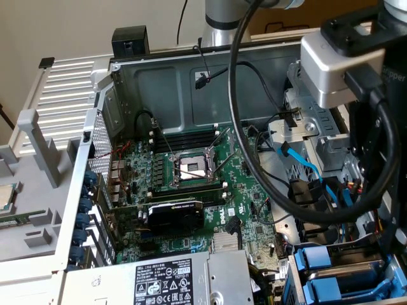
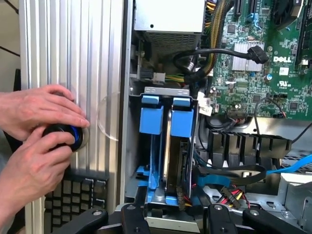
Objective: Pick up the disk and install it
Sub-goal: 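Insert the first disk wire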
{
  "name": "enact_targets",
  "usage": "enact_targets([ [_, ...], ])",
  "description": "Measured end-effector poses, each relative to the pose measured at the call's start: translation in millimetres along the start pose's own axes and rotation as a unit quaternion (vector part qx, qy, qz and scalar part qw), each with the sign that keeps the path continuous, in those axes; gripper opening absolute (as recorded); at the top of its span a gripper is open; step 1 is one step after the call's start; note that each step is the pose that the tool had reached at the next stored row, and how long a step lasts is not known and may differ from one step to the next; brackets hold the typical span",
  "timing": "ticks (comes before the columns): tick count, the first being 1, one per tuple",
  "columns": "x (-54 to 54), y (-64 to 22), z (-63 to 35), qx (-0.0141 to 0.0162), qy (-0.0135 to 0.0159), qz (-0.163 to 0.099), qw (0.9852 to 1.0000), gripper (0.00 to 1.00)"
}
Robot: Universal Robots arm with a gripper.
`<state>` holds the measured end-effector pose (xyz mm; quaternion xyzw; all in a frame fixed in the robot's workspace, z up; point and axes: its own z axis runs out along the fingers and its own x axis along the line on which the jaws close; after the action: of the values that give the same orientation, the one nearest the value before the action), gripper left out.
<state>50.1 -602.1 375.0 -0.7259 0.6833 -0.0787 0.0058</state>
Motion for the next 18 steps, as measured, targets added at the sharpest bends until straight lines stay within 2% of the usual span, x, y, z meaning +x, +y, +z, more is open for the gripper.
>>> enact_targets([
  [4,5.0,-0.2,-1.1,0.0002,-0.0031,-0.001,1.0000,0.49],
  [7,7.3,-0.1,-1.4,0.0000,-0.0086,-0.002,1.0000,0.49],
  [9,7.9,-0.2,-1.4,-0.0014,-0.0140,-0.003,0.9999,0.49],
  [13,9.6,-0.2,-1.2,-0.0084,-0.0240,-0.005,0.9997,0.49],
  [18,10.7,-0.5,-1.1,-0.0135,-0.0388,-0.007,0.9991,0.49],
])
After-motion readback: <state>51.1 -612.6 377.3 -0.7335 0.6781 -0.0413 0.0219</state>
